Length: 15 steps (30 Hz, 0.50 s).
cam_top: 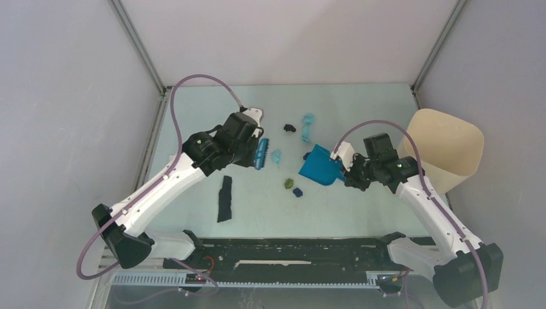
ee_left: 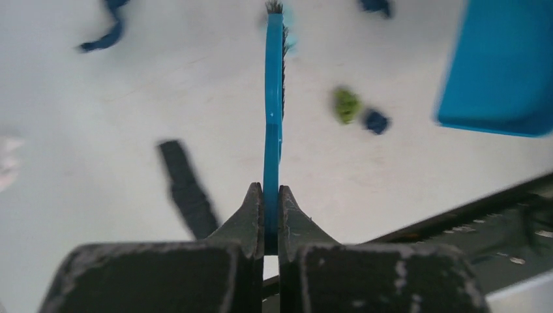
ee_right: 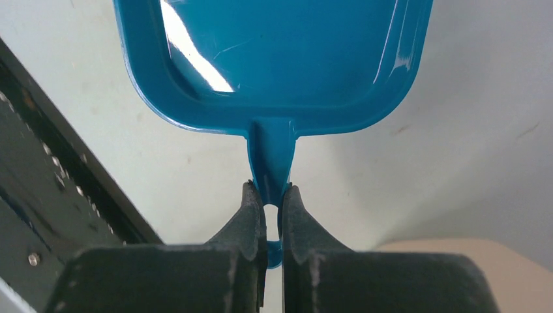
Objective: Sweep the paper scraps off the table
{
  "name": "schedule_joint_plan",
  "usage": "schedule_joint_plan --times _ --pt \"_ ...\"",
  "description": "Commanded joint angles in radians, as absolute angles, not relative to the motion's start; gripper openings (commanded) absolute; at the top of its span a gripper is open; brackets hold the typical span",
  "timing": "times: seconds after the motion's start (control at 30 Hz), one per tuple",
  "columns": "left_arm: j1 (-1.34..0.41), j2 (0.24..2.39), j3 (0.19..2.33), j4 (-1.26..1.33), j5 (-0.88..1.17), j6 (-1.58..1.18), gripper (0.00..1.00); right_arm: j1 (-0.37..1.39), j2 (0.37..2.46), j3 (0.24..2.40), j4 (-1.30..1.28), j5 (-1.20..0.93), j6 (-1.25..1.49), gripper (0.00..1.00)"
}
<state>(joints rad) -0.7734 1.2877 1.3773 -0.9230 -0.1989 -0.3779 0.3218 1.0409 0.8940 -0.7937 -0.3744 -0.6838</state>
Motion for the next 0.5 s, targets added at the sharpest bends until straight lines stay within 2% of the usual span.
schedule_joint_plan --times 0.0,0.07,0.27,0.4,0.47 --pt "-0.753 1.326 1.425 -1.125 -0.457 -0.234 0.00 0.367 1.039 0.896 -1.005 -0.216 -0.818 0.02" --pt "-0.752 1.382 1.447 -1.146 -0.512 -0.209 0.00 0.404 1.049 0.892 -1.052 -0.172 -0.817 0.05" --pt "-0.750 1.540 1.519 -1.131 -0.618 -0.187 0.00 0.548 1.140 0.858 -1.092 -0.040 -0.725 0.04" --pt "-0.741 1.708 1.654 -1.139 -0.658 -0.132 0.00 0.585 1.217 0.836 -1.072 -0.004 -0.678 0.00" --pt "-0.710 1.790 1.738 -1.192 -0.613 -0.136 0.00 0.588 1.245 0.834 -1.069 -0.009 -0.669 0.00"
